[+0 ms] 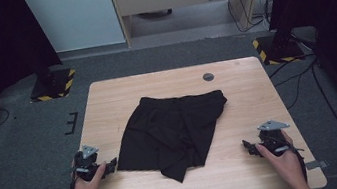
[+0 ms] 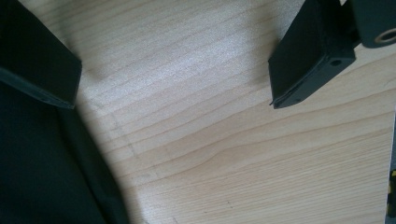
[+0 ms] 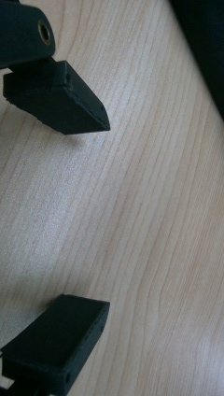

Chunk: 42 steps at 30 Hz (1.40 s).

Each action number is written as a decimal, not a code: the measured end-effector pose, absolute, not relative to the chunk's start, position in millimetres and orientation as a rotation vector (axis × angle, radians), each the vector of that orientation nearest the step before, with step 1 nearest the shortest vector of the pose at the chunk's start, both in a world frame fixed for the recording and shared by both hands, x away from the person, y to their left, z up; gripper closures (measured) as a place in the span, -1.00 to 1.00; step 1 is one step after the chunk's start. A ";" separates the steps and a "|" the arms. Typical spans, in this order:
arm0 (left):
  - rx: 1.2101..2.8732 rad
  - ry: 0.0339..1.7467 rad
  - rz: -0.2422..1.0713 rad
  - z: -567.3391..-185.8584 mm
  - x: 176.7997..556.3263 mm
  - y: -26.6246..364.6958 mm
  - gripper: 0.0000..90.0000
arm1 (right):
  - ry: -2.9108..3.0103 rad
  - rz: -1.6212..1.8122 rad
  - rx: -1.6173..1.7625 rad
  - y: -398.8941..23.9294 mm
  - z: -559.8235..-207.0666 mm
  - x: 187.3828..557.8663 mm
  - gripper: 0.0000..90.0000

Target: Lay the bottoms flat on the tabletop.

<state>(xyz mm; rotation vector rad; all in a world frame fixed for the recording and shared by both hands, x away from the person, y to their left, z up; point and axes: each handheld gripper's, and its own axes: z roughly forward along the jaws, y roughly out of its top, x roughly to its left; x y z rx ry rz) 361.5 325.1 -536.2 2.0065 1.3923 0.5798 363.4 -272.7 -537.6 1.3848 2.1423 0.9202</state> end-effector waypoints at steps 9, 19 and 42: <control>1.951 1.379 0.604 -528.2 357.1 314.8 -0.82 | 2.132 0.918 1.400 -272.2 -537.4 362.7 -0.73; 1.988 1.260 0.559 -520.1 353.3 270.8 -0.71 | 2.164 1.011 1.265 -246.5 -518.5 354.5 -0.05; 2.150 1.119 0.385 -522.1 345.7 243.3 0.74 | 2.373 1.027 1.016 -100.2 -494.7 398.2 0.84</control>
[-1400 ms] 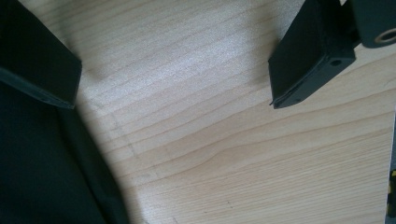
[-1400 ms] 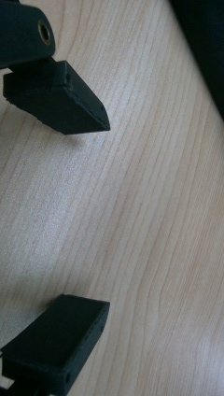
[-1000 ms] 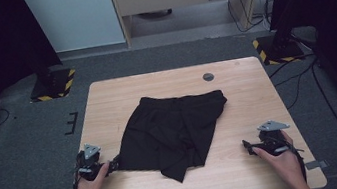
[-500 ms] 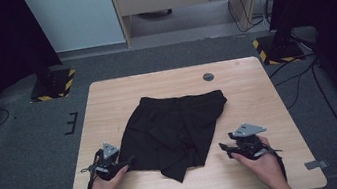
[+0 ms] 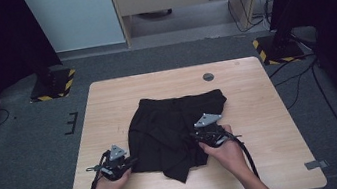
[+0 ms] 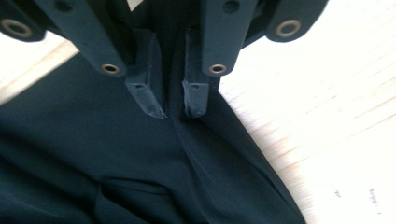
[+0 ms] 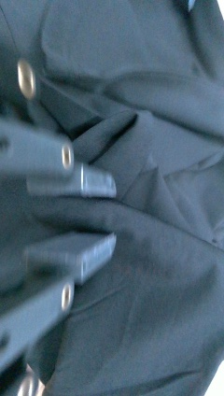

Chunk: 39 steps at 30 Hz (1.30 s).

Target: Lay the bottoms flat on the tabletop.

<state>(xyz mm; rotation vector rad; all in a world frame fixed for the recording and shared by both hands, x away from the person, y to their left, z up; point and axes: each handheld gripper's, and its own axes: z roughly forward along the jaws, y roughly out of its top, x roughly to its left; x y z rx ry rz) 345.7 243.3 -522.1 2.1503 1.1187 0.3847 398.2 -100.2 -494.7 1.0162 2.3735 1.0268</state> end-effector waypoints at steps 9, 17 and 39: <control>2.214 1.019 0.332 -520.0 339.3 225.7 0.79 | 2.334 1.036 1.074 -161.2 -497.8 362.8 0.97; 2.260 0.964 0.289 -517.4 318.1 213.2 0.80 | 2.314 1.071 1.134 -204.6 -501.6 325.2 0.97; 2.129 1.081 0.490 -515.5 317.0 223.2 -0.07 | 1.924 0.918 1.319 -251.0 -488.1 315.9 -0.31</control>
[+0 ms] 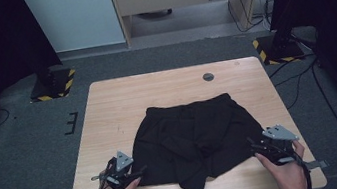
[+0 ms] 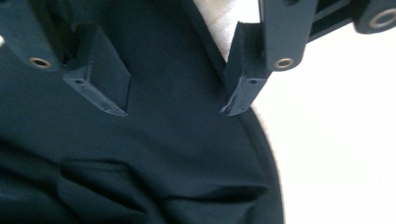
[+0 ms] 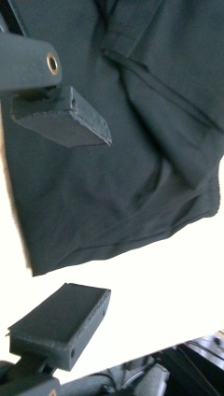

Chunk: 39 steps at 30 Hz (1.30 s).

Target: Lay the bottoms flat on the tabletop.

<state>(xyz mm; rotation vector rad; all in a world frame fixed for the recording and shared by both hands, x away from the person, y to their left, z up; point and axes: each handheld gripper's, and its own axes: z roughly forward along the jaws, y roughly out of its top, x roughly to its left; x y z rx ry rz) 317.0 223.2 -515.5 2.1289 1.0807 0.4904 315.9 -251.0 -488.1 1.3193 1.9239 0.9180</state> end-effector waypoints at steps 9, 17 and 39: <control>2.047 1.004 0.489 -502.7 313.4 212.2 0.00 | 2.165 1.185 1.038 -187.3 -487.1 325.5 -0.11; 2.049 0.934 0.439 -497.6 319.6 180.6 -0.29 | 2.328 1.160 0.860 -140.1 -494.4 337.1 -0.25; 2.191 0.896 0.346 -515.8 371.3 132.6 0.95 | 2.313 1.170 0.958 -175.5 -488.0 338.4 0.93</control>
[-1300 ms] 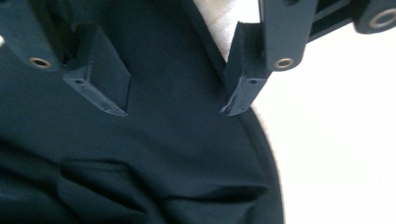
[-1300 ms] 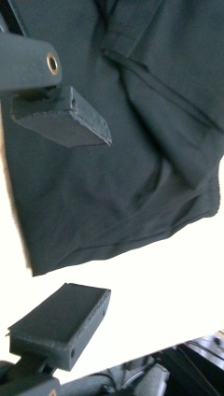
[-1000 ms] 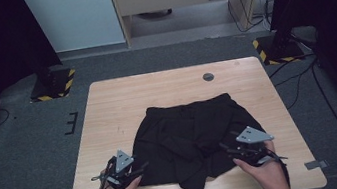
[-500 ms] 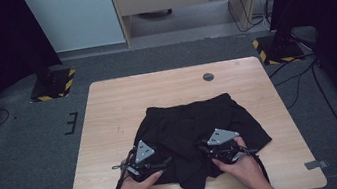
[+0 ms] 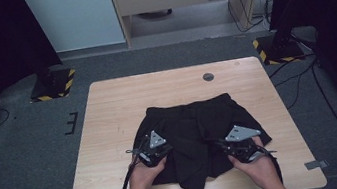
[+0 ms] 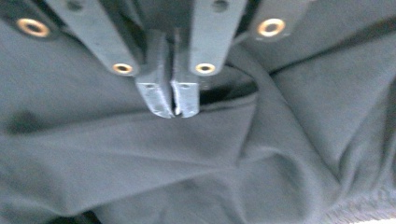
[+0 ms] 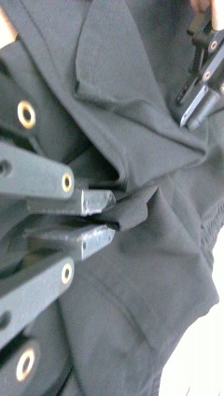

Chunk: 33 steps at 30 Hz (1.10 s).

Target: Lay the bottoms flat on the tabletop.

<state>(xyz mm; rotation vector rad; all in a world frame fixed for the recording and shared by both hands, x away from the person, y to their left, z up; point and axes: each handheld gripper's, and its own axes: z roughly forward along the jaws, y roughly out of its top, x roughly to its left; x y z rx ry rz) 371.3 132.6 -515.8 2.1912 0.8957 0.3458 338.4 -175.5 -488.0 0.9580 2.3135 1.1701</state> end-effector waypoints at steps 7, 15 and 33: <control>2.220 0.898 0.362 -505.9 351.2 160.6 1.00 | 2.294 1.115 1.013 -199.3 -481.4 337.5 0.95; 2.132 0.930 0.427 -497.7 352.1 172.9 0.42 | 2.362 1.045 1.062 -230.9 -495.5 312.8 0.94; 2.122 1.101 0.575 -505.0 425.2 128.5 -0.06 | 2.286 1.258 1.104 -184.2 -468.2 396.4 0.03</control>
